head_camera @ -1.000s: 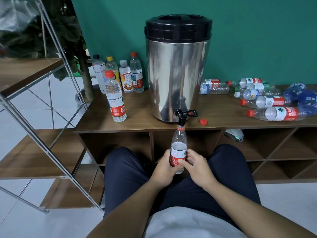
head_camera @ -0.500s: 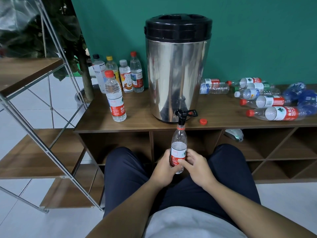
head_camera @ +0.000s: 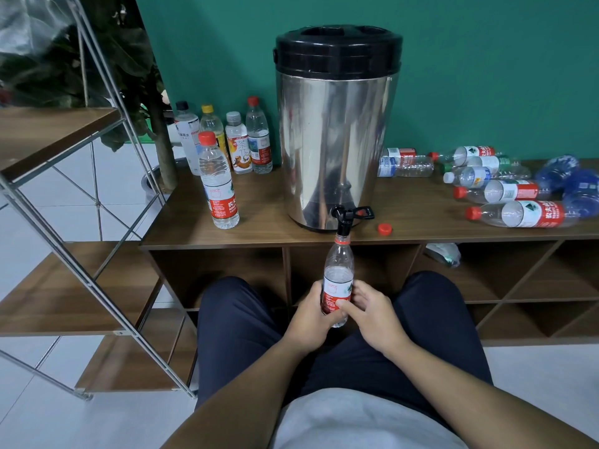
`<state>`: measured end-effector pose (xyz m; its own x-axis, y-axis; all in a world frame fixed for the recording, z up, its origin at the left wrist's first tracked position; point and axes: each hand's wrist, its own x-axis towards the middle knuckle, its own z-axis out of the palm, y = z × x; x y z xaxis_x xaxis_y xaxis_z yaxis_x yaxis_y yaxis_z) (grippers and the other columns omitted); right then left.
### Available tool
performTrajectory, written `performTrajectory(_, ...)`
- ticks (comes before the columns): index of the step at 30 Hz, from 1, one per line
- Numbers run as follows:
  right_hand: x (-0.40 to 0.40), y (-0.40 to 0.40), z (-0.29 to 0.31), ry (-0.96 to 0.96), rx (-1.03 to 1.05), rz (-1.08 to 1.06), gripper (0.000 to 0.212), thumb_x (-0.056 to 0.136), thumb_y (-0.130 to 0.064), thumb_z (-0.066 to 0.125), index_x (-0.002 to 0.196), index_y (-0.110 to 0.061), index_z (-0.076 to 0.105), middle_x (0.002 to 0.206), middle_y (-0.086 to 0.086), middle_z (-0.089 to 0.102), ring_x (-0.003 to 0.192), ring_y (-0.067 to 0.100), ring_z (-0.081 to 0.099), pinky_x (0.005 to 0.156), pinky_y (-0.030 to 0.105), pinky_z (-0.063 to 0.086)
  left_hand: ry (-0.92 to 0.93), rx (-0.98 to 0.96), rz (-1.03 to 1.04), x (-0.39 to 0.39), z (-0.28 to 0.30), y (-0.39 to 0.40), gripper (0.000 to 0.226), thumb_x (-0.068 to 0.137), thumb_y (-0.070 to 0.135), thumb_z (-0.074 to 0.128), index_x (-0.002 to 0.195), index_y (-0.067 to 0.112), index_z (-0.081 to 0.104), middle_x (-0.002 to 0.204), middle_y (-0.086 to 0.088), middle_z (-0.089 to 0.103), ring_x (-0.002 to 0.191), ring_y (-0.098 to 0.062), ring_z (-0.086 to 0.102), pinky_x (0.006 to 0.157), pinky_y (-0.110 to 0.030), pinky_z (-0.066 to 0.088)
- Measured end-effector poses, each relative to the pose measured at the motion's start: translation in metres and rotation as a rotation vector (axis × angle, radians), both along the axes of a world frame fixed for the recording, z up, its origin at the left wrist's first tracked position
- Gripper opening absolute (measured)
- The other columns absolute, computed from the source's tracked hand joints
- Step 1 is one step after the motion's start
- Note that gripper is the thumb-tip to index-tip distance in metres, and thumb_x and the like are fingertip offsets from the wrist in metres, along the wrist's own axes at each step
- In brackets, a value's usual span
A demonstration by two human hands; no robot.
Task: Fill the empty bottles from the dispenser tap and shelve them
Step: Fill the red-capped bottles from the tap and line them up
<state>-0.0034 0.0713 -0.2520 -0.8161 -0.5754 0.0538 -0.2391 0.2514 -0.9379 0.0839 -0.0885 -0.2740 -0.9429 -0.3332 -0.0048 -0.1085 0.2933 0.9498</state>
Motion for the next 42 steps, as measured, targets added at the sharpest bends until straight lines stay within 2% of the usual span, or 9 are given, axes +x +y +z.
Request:
performTrajectory(10, -0.0007, 0.0003, -0.0010, 0.002, 0.008, 0.001, 0.049, 0.099, -0.014, 0.082, 0.146, -0.021, 0.068, 0.126, -0.018, 0.079, 0.119, 0.003, 0.074, 0.104, 0.028, 0.060, -0.010, 0.015, -0.009, 0.0005, 0.0000, -0.0002, 0.064, 0.097, 0.033, 0.087, 0.153, 0.032, 0.054, 0.135, 0.015, 0.073, 0.124, -0.002, 0.070, 0.110, -0.037, 0.060)
performTrajectory(23, -0.0012, 0.0009, -0.0017, 0.001, 0.006, -0.006, 0.050, 0.098, -0.015, 0.083, 0.145, -0.020, 0.069, 0.127, -0.016, 0.079, 0.119, 0.004, 0.074, 0.106, 0.032, 0.060, -0.018, 0.000, -0.006, -0.0006, -0.0005, -0.0008, 0.065, 0.096, 0.032, 0.088, 0.152, 0.030, 0.057, 0.134, 0.014, 0.074, 0.123, -0.003, 0.071, 0.110, -0.038, 0.060)
performTrajectory(30, -0.0013, 0.0009, -0.0011, -0.005, -0.002, -0.005, 0.049, 0.097, -0.015, 0.084, 0.144, -0.020, 0.069, 0.126, -0.014, 0.080, 0.118, 0.008, 0.076, 0.106, 0.039, 0.061, -0.005, 0.002, 0.000, 0.0000, 0.0002, -0.0007, 0.061, 0.097, 0.029, 0.088, 0.150, 0.028, 0.059, 0.132, 0.014, 0.074, 0.122, -0.002, 0.072, 0.107, -0.032, 0.060)
performTrajectory(35, 0.0004, 0.0010, 0.0014, -0.011, -0.005, -0.013, 0.048, 0.097, -0.011, 0.084, 0.141, -0.021, 0.071, 0.124, -0.015, 0.081, 0.117, 0.007, 0.076, 0.106, 0.037, 0.061, 0.000, 0.011, 0.003, 0.0006, 0.0009, -0.0001, 0.061, 0.097, 0.026, 0.088, 0.151, 0.027, 0.059, 0.133, 0.014, 0.075, 0.122, -0.002, 0.072, 0.107, -0.030, 0.059)
performTrajectory(42, 0.0025, 0.0019, 0.0053, -0.014, 0.000, -0.007, 0.049, 0.097, -0.013, 0.084, 0.143, -0.020, 0.070, 0.125, -0.013, 0.080, 0.118, 0.008, 0.076, 0.106, 0.038, 0.061, 0.025, 0.018, 0.012, 0.0003, 0.0035, 0.0013, 0.076, 0.094, 0.016, 0.089, 0.158, 0.031, 0.052, 0.139, 0.016, 0.072, 0.128, -0.001, 0.069, 0.106, -0.021, 0.057)
